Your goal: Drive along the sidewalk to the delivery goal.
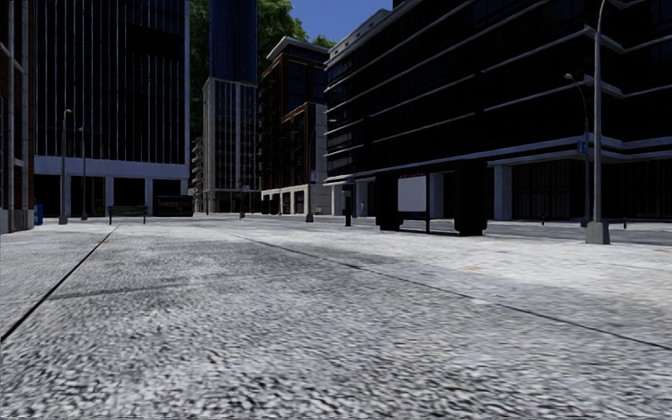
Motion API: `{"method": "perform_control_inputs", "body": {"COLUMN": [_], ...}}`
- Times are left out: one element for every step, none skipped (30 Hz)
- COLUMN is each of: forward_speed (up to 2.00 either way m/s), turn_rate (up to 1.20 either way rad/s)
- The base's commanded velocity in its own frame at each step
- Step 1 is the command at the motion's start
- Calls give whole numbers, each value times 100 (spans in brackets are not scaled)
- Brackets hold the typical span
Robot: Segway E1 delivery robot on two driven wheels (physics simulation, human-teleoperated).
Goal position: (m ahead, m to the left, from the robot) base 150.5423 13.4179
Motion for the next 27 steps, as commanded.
{"method": "perform_control_inputs", "body": {"forward_speed": [200,200,200,200,200,200,200,200,200,200,200,200,200,200,200,200,200,200,200,200,200,200,200,200,200,200,200], "turn_rate": [0,0,0,0,0,0,0,0,0,0,0,0,0,0,0,0,0,0,0,0,0,0,0,0,0,0,0]}}
